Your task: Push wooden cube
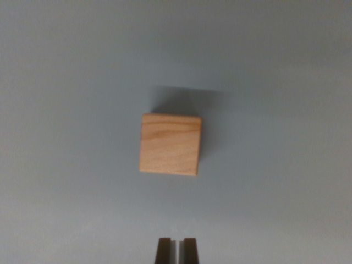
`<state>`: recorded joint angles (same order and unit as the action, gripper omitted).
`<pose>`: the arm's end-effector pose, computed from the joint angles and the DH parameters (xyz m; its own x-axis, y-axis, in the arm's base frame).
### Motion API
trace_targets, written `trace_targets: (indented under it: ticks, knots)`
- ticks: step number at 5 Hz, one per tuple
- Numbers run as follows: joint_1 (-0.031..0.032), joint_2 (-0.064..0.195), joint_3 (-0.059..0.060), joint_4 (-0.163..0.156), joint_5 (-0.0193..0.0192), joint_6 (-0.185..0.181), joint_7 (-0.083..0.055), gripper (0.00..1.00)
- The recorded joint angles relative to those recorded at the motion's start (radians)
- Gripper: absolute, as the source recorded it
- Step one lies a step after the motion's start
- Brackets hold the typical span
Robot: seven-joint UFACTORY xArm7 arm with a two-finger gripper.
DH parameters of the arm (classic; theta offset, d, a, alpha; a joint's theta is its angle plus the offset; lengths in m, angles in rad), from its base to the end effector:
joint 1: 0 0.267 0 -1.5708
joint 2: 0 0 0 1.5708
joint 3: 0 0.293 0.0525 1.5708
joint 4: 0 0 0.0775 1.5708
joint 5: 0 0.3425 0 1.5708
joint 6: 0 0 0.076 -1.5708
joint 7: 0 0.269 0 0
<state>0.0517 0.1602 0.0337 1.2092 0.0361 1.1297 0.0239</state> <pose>0.4858 0.0495 0.1703 0.9956 0.0458 -0.0817 0.0431 -0.9985 -0.0347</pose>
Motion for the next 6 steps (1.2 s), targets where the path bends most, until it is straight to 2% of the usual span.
trace_targets:
  ticks: [1, 2, 3, 4, 5, 6]
  knots:
    - [0.0031, 0.016, 0.002, -0.032, 0.0013, -0.047, 0.003, 0.0]
    - [0.0031, 0.016, 0.002, -0.032, 0.0013, -0.047, 0.003, 0.0]
    - [0.0061, 0.032, 0.005, -0.064, 0.0027, -0.094, 0.005, 0.0]
    - [0.0061, 0.032, 0.005, -0.064, 0.0027, -0.094, 0.005, 0.0]
    - [0.009, 0.047, 0.007, -0.095, 0.0039, -0.138, 0.008, 0.0]
    - [0.009, 0.047, 0.007, -0.095, 0.0039, -0.138, 0.008, 0.0]
